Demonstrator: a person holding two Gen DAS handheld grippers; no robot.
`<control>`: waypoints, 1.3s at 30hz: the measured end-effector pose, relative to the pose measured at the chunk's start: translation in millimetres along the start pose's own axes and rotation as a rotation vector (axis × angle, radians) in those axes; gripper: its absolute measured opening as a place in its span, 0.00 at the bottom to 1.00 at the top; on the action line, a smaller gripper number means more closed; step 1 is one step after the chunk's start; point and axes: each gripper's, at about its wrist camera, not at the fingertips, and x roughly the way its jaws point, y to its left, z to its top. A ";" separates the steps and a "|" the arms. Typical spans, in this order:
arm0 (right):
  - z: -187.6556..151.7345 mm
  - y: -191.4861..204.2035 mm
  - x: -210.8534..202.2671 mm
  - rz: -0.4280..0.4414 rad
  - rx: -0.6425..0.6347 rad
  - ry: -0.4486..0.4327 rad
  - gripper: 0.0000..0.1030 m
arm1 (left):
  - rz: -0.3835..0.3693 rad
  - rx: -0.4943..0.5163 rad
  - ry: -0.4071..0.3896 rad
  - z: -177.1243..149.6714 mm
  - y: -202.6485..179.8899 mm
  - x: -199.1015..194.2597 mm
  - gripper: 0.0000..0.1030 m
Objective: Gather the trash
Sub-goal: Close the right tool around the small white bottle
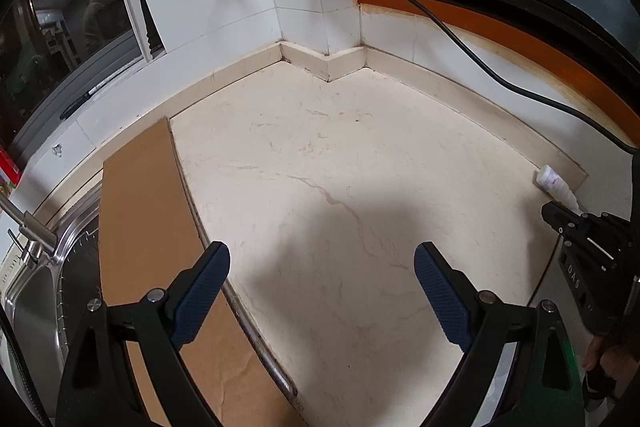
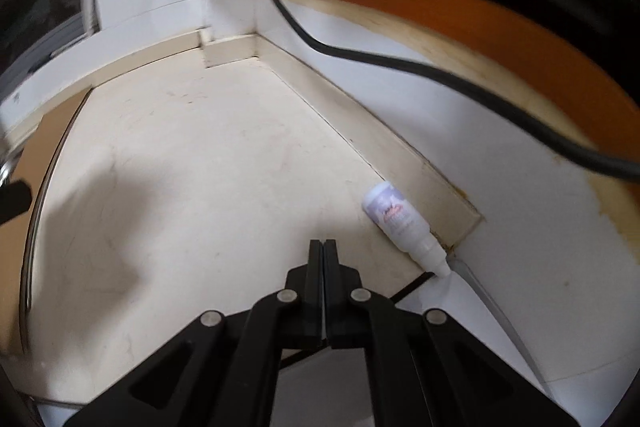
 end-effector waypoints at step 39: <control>27.3 -41.3 33.4 -0.080 -0.013 0.050 0.38 | -0.014 0.013 0.021 0.4 -5.2 17.4 0.90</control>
